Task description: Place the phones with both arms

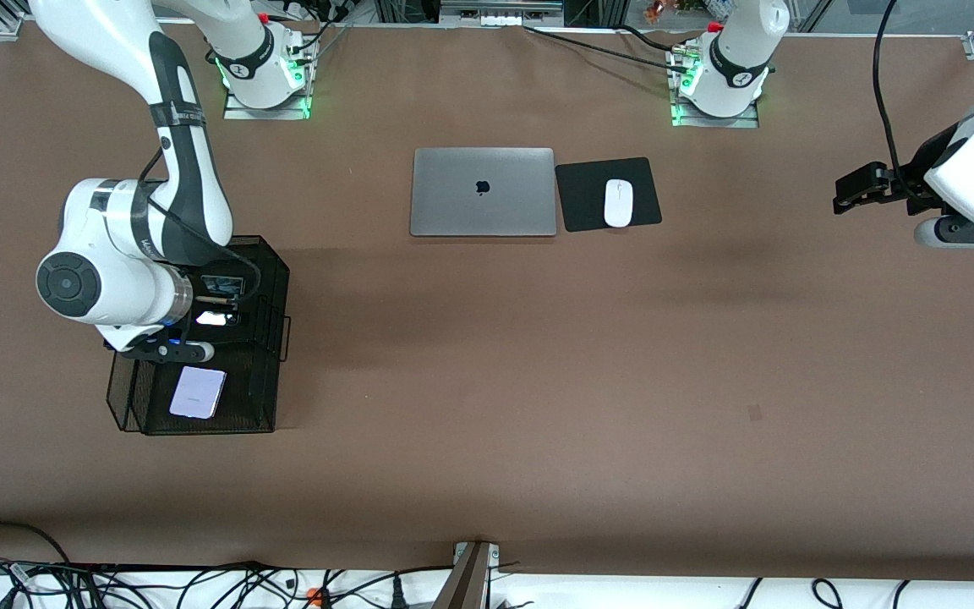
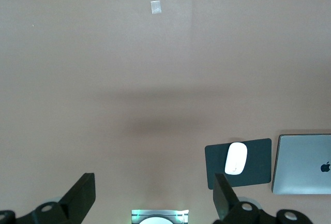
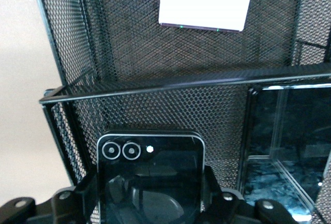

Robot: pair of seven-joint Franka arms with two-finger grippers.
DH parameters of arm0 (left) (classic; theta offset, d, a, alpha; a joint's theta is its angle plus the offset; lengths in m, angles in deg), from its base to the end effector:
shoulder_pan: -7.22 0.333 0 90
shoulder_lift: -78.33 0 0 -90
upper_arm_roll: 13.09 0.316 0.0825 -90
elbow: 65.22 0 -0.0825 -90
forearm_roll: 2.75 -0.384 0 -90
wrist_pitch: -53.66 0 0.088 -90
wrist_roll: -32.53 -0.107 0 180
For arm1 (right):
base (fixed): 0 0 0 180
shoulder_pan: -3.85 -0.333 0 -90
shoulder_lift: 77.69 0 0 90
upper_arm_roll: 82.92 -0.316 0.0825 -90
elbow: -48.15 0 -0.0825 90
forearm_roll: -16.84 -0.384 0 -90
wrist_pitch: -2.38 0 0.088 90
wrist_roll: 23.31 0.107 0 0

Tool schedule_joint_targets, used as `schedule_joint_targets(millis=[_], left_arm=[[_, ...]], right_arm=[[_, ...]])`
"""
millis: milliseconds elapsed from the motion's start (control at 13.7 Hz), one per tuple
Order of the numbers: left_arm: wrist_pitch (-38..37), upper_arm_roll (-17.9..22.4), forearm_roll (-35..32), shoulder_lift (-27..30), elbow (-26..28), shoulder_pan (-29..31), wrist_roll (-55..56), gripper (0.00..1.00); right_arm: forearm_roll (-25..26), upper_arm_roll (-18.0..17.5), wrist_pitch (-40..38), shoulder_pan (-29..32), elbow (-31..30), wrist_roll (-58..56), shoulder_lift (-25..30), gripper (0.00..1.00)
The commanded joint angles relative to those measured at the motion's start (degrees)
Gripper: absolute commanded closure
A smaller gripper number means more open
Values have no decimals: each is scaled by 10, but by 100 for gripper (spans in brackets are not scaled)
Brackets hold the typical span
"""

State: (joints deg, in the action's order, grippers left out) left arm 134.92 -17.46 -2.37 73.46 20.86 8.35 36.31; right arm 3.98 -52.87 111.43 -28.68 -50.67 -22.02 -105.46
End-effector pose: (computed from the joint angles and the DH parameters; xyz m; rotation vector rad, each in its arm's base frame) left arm 0.5622 -0.0308 0.5968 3.1276 0.0136 -0.2655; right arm 0.6282 0.0724 0.3170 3.0739 -0.0861 -0.3582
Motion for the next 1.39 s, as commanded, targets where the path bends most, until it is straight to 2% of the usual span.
schedule_joint_targets(millis=[0,219,584,803,1314], left_arm=[[7,1,12,14,13,1,-5,0],[7,1,12,13,12,1,-4,0],[7,1,11,13,13,1,-4,0],[7,1,11,12,13,1,-4,0],[7,1,11,12,13,1,-5,0]], right_arm=[[0,6,-7,-1,26,4,14,1],[-1,6,-23,17,91,-4,5,1],[-3,5,-125,48,218,-9,-33,1],[-40,6,-119,48,227,-4,-31,1],[-43,7,-113,57,281,35,-33,0]])
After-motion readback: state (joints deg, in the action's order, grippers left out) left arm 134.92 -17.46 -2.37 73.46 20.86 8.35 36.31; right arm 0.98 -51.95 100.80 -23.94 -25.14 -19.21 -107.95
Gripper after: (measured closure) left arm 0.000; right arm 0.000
